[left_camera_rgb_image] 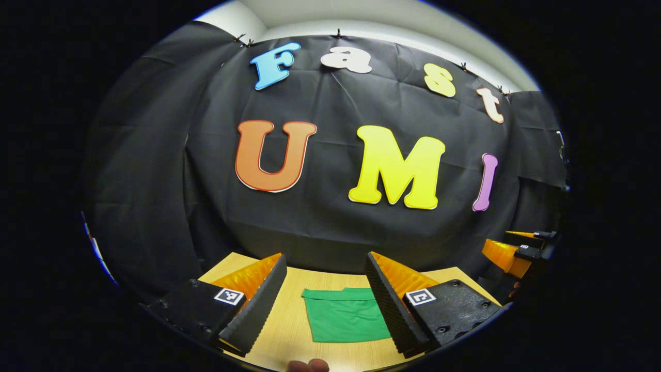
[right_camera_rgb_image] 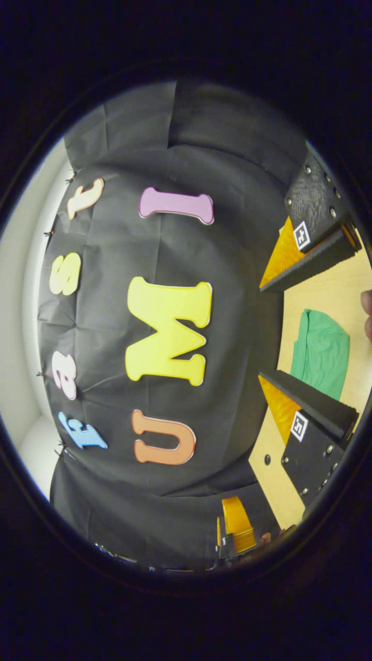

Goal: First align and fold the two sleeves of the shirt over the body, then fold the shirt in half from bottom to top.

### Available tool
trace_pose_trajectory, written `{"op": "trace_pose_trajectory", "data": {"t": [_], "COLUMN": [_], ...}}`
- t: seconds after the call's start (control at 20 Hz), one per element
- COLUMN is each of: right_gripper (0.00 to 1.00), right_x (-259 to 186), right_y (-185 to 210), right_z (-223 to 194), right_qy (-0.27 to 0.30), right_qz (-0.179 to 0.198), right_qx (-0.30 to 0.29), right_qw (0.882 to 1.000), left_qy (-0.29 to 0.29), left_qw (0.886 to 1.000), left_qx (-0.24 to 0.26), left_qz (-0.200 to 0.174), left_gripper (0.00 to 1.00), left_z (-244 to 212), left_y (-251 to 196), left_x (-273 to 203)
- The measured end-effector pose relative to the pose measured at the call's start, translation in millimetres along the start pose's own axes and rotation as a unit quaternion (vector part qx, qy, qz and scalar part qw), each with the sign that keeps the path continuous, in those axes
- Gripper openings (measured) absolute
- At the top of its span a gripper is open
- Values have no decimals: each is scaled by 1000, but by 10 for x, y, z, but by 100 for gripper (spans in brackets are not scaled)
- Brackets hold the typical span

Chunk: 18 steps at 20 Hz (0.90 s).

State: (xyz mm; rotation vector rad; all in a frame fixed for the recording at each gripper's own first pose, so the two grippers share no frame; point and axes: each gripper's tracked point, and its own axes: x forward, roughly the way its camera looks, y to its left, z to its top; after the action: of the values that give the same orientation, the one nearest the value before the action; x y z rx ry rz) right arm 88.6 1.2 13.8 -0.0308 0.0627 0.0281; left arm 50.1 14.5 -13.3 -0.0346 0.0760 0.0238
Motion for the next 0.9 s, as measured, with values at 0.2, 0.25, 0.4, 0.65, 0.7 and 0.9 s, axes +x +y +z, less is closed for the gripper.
{"op": "trace_pose_trajectory", "data": {"t": [0.2,0.25,0.4,0.65,0.7,0.9], "right_gripper": [97,97,97,97,97,97], "right_x": [-359,-444,-688,-959,-991,-1020], "right_y": [79,108,163,223,243,216], "right_z": [50,19,-58,-252,-281,-274], "right_qy": [-3,-1,1,6,8,10], "right_qz": [4,6,6,3,3,-4], "right_qx": [12,13,24,15,18,18], "right_qw": [1000,1000,1000,1000,1000,1000], "left_qy": [-30,-32,-30,-9,-8,-10], "left_qw": [999,999,999,999,999,999], "left_qx": [16,20,27,32,35,38], "left_qz": [9,7,-7,-25,-28,-34], "left_gripper": [98,98,98,98,98,98], "left_z": [159,182,99,-217,-233,-222], "left_y": [-22,-58,-213,-434,-460,-533], "left_x": [-410,-508,-704,-906,-908,-902]}}
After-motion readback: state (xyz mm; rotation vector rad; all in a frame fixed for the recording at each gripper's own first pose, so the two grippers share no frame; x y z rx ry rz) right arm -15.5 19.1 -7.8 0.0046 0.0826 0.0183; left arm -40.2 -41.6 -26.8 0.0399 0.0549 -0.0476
